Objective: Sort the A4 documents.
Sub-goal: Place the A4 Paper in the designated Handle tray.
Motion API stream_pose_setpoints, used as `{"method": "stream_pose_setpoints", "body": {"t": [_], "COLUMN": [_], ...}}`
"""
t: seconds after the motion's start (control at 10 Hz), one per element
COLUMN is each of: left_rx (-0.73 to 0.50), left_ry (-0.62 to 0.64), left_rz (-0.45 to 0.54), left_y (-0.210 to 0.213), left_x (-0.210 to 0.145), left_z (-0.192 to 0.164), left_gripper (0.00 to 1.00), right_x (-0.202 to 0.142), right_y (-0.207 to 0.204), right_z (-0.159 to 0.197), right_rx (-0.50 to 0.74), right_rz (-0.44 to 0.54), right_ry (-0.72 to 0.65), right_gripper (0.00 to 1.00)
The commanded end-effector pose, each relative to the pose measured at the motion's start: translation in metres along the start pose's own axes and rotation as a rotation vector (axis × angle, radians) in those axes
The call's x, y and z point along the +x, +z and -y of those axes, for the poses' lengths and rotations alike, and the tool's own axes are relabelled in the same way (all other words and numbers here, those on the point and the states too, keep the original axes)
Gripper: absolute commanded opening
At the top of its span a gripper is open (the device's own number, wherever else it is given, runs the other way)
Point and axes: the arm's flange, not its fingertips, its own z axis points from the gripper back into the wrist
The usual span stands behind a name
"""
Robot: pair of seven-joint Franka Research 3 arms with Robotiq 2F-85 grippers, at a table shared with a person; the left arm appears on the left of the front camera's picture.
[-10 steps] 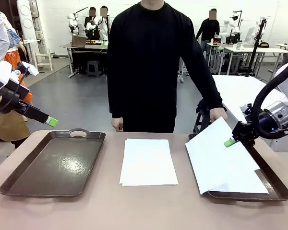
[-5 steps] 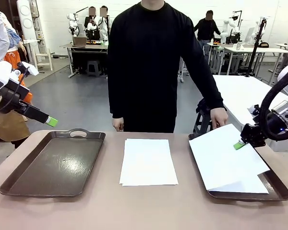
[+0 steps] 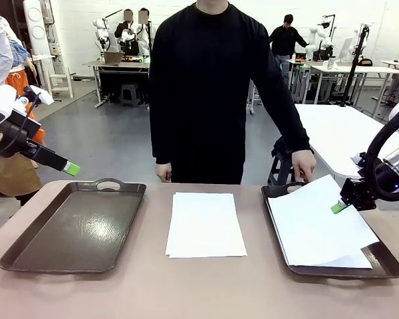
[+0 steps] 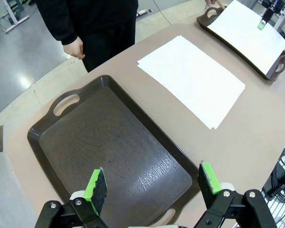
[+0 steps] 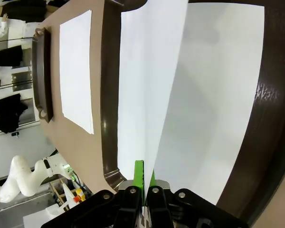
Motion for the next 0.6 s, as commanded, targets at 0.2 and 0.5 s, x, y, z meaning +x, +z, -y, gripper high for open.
{"method": "stream_pose_setpoints", "body": {"t": [0.2,0.5], "left_rx": [-0.002,-0.002], "left_ry": [0.003,0.003], "left_rz": [0.002,0.002], "left_y": [0.0,0.0], "left_x": [-0.001,-0.001], "left_z": [-0.001,-0.001], "left_gripper": [1.0,1.0], "right_x": [0.003,0.004], "right_y": [-0.003,-0.012], "right_z": [-0.003,-0.002], "right_rx": [-0.099,-0.17], "right_rz": [-0.03,-0.034], "right_ry": [-0.026,-0.033], "right_gripper": [0.01,0.01]}}
